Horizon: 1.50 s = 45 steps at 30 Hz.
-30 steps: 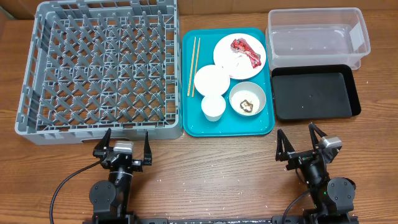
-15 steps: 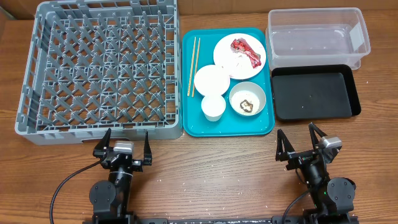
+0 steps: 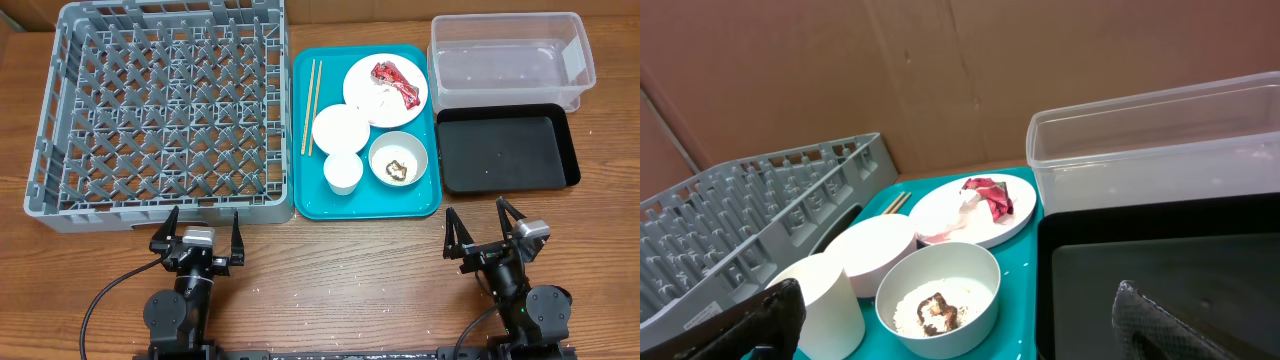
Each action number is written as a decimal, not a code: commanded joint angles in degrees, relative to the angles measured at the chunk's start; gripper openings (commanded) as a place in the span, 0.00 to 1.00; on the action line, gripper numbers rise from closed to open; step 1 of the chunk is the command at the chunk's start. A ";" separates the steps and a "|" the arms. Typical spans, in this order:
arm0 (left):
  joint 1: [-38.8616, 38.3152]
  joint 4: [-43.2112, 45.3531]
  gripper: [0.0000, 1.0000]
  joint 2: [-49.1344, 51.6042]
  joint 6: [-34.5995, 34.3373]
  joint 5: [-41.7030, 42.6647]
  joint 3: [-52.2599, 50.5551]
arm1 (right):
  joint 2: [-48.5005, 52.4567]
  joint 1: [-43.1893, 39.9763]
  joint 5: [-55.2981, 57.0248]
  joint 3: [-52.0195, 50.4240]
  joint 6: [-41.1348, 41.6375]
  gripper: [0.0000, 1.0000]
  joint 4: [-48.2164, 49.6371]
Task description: Sort waste into correct bins and load items into the dishwasher
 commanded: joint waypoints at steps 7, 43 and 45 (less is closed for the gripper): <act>0.35 0.04 1.00 -0.59 1.05 0.39 -0.35 | -0.46 -0.33 -0.26 -0.61 -0.02 1.00 0.35; 0.35 0.04 1.00 -0.59 1.05 0.39 -0.35 | 1.95 -0.33 -7.39 8.76 0.11 1.00 1.09; 0.35 0.04 1.00 -0.59 1.05 0.39 -0.35 | 3.87 -0.33 -7.41 11.17 0.11 1.00 0.57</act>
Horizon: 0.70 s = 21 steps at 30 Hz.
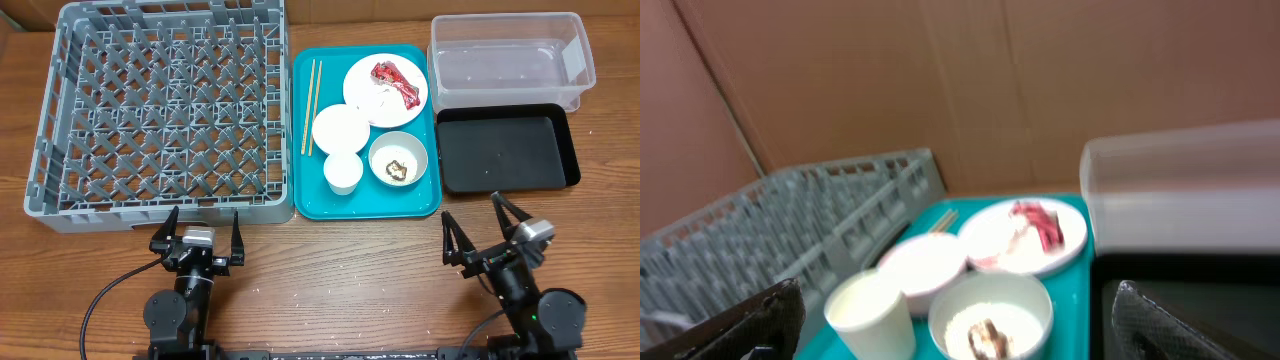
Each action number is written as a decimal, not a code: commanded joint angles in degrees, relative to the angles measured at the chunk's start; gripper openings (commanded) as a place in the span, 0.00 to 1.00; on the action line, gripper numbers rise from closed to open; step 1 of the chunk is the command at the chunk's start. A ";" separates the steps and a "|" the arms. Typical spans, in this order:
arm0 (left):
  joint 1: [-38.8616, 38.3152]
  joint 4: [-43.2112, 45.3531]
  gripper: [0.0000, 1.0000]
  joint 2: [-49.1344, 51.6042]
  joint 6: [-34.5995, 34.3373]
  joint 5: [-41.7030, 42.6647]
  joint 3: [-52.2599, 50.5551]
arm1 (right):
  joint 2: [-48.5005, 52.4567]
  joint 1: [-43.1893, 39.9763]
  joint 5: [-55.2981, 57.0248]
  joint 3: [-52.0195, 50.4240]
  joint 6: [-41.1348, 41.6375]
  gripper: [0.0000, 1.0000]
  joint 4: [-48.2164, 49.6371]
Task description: Sort waste into correct bins and load items into the dishwasher
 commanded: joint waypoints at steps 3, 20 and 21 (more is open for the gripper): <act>0.35 0.07 1.00 -0.59 1.05 0.42 -0.35 | 6.08 -0.33 -0.46 9.53 -0.09 1.00 -1.88; 0.35 0.07 1.00 -0.59 1.05 0.39 -0.35 | 52.46 0.61 -13.33 52.81 -0.96 1.00 -21.90; 0.35 0.07 1.00 -0.59 1.05 0.39 -0.35 | 60.98 1.66 -13.25 61.35 -2.25 1.00 -27.87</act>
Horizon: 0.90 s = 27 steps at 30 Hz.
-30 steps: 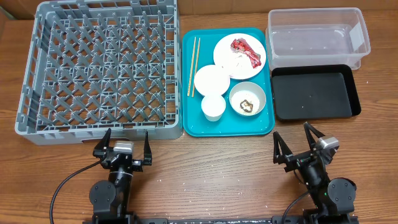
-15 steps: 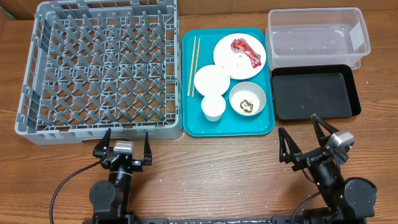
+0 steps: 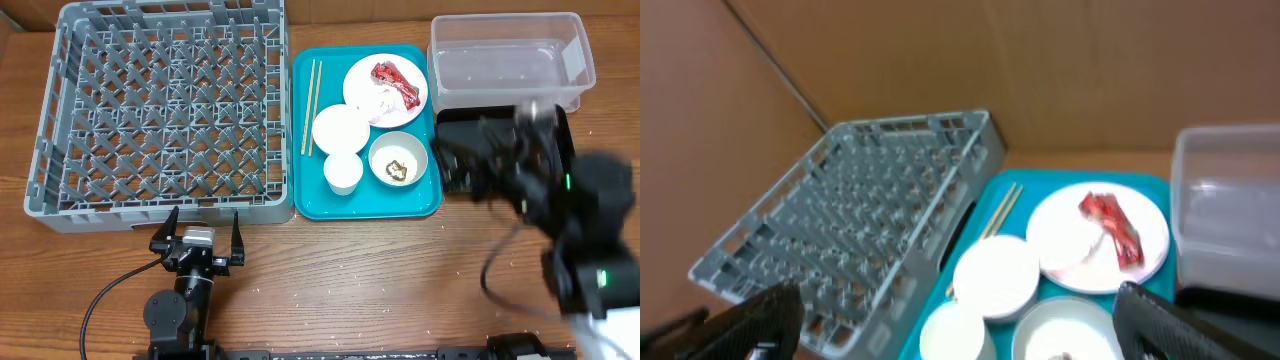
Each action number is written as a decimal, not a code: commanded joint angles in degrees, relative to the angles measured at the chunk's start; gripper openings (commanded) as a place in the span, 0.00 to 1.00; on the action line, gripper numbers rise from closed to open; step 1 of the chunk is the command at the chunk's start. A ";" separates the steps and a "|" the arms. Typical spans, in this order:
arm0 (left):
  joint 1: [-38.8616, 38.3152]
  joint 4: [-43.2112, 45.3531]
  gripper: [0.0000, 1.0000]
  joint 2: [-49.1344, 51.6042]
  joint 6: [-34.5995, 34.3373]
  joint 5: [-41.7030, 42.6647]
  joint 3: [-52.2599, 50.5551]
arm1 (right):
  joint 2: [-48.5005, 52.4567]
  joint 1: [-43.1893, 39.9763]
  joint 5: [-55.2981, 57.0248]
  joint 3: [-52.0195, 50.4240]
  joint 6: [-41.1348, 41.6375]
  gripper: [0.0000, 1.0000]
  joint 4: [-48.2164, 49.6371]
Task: Sort waste into correct bins and load items into the dishwasher
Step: 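Reach the right gripper to the white plate and grasp the red foil wrapper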
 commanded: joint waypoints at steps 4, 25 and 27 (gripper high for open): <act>0.35 0.02 1.00 -0.59 1.05 0.39 -0.31 | 26.53 4.09 -1.20 25.70 -4.61 1.00 -15.56; 0.35 0.02 1.00 -0.59 1.05 0.39 -0.31 | 70.99 10.29 20.74 38.93 -2.27 1.00 -0.42; 0.35 0.02 1.00 -0.59 1.05 0.42 -0.31 | 72.61 10.91 26.58 38.93 -2.45 1.00 0.46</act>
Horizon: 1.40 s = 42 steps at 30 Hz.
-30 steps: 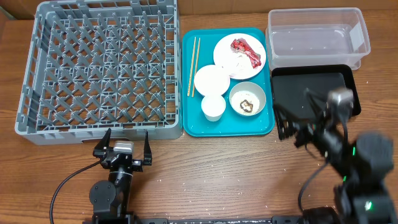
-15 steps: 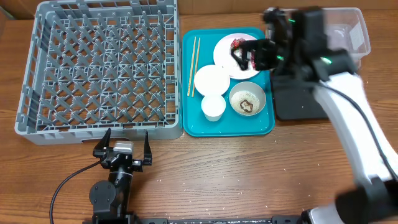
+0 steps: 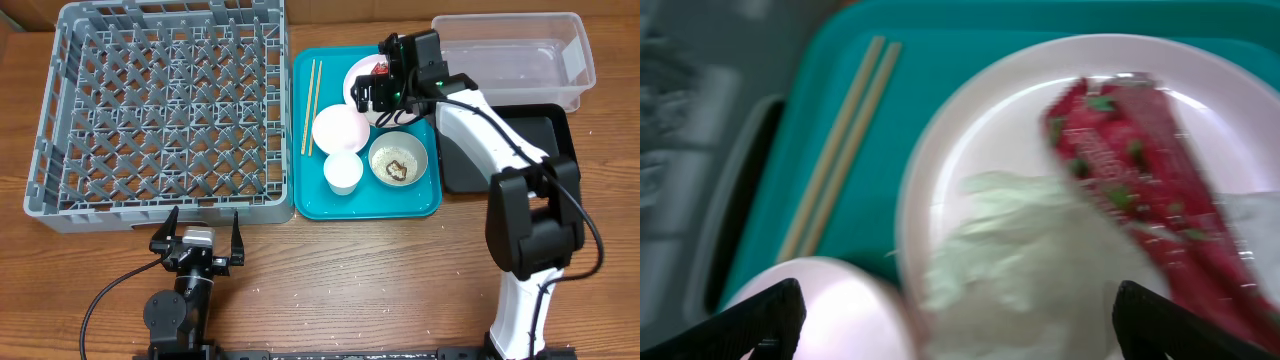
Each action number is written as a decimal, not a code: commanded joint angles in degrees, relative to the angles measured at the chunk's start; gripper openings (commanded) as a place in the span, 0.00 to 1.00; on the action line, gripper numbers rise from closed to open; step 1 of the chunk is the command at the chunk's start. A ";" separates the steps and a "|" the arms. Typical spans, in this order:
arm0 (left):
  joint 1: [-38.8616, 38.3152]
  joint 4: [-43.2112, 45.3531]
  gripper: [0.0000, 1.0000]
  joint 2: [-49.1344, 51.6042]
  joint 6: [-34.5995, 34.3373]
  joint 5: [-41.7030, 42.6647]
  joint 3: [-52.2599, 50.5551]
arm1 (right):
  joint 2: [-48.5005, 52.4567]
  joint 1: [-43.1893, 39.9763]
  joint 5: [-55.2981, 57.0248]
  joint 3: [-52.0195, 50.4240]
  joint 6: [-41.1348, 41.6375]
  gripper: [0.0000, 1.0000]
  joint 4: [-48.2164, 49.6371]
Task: Sort waste into correct bins and load items into the dishwasher
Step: 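Reach the right gripper to the white plate and grasp the red foil wrapper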
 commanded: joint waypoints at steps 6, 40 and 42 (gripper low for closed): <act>0.35 0.00 1.00 -0.50 1.05 0.42 -0.28 | 5.31 1.84 19.30 1.40 -4.11 1.00 4.42; 0.35 0.00 1.00 -0.50 1.05 0.42 -0.28 | -15.02 -2.12 23.26 9.14 4.39 0.04 -3.96; 0.35 0.00 1.00 -0.50 1.05 0.42 -0.28 | -15.19 -4.33 24.83 9.11 6.47 0.04 -4.28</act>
